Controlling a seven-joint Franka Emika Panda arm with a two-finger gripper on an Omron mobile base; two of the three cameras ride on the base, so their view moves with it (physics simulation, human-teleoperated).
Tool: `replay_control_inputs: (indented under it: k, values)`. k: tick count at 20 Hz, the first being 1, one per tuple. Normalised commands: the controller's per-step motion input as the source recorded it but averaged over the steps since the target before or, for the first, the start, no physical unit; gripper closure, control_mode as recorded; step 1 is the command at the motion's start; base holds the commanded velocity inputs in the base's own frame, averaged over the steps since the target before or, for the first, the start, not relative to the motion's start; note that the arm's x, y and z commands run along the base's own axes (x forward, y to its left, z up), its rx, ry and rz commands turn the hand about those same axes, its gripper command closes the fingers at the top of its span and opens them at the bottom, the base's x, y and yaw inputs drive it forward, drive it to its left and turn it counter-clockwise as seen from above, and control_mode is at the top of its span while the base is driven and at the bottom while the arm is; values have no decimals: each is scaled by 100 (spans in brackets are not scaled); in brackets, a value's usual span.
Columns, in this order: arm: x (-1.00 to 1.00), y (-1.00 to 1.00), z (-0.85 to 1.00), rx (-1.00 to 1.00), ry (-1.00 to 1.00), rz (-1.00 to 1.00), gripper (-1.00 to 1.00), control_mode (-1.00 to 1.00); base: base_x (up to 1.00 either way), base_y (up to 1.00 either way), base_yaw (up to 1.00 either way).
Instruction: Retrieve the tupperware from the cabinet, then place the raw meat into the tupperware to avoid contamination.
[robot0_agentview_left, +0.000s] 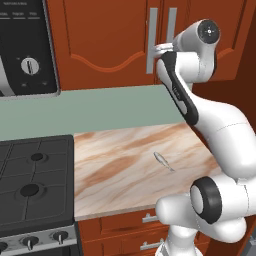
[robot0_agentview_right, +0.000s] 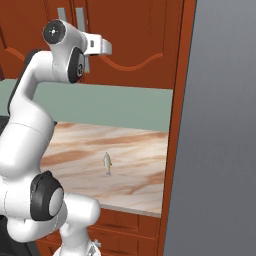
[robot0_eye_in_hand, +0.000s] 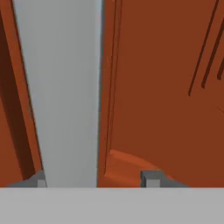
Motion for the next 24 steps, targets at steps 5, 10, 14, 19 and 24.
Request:
replay_control_inputs:
  k: [5,10,14,19,24]
  values:
    - [-20,-49,-1,0,-1,0,100,-100,0,0,0]
    - [-46,-61,0,0,-5,0,100,-100,0,0,0]
    - [-53,-77,0,1,-8,0,100,-100,0,0,0]
    - [-50,-91,0,3,-5,0,100,-100,0,0,0]
    - [-34,-97,0,5,0,0,100,-100,0,0,0]
